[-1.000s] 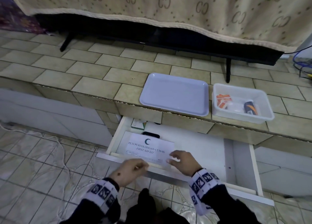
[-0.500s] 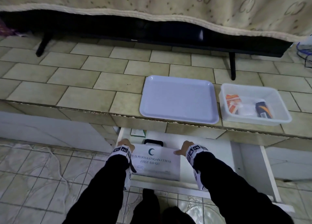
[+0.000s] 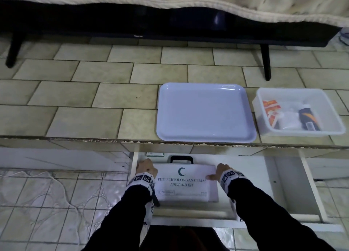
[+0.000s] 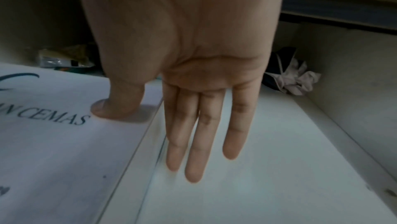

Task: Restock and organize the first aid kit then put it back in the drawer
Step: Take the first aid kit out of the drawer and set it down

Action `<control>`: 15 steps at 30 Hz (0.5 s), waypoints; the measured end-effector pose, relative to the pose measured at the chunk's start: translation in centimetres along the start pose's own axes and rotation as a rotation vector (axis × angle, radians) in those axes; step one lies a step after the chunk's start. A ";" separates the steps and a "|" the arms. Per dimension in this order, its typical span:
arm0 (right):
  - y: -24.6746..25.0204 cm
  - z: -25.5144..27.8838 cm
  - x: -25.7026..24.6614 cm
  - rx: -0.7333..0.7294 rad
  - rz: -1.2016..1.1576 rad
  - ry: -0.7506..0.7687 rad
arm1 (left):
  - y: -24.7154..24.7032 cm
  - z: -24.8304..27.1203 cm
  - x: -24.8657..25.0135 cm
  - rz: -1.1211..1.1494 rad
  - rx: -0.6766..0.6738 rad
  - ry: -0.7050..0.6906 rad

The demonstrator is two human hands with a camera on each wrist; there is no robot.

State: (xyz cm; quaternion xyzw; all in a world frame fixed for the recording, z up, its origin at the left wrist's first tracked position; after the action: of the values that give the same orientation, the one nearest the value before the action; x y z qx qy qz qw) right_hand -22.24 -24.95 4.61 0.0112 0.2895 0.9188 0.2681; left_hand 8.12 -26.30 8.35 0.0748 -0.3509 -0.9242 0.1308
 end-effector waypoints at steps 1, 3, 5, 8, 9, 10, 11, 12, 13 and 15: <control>-0.2 -0.2 0.4 -0.012 -0.014 -0.019 | 0.1 0.0 0.1 -0.014 0.014 -0.017; -0.7 -0.4 0.9 -0.055 -0.083 -0.054 | -0.6 0.0 0.2 -0.003 -0.020 0.001; -1.2 -0.5 0.9 -0.101 -0.134 -0.057 | -1.8 -0.4 -0.1 0.051 -0.065 0.034; -2.0 -0.4 1.0 -0.119 -0.183 -0.057 | -3.7 -0.8 -0.2 0.129 -0.133 0.074; -2.2 -0.4 1.0 -0.123 -0.189 -0.062 | -4.2 -0.9 -0.4 0.134 -0.154 0.094; -2.4 -0.6 1.1 -0.125 -0.183 -0.070 | -4.5 -1.0 -0.6 0.135 -0.170 0.105; -2.6 -0.8 1.1 -0.133 -0.180 -0.086 | -4.9 -1.2 -0.8 0.138 -0.191 0.108; -2.5 -0.7 0.9 -0.137 -0.182 -0.090 | -4.9 -1.1 -0.8 0.136 -0.206 0.098; -2.4 -0.5 0.9 -0.139 -0.184 -0.108 | -5.0 -1.2 -0.9 0.141 -0.216 0.095; -1.9 -0.3 0.8 -0.122 -0.183 -0.124 | -4.9 -1.3 -1.1 0.151 -0.206 0.078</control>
State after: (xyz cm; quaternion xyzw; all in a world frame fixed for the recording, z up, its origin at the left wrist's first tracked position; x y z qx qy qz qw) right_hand -22.01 -23.38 3.23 0.0251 0.2160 0.9039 0.3685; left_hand 8.51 -23.26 4.19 0.0702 -0.2536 -0.9392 0.2207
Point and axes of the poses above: each hand's wrist, its own z-axis away from the middle knuckle, its own y-axis out of the back of the hand, x = y × z, the point moved 10 cm from there along -z, towards the middle knuckle, and after that the axes turned 13 degrees about -z, right-handed, at the moved point
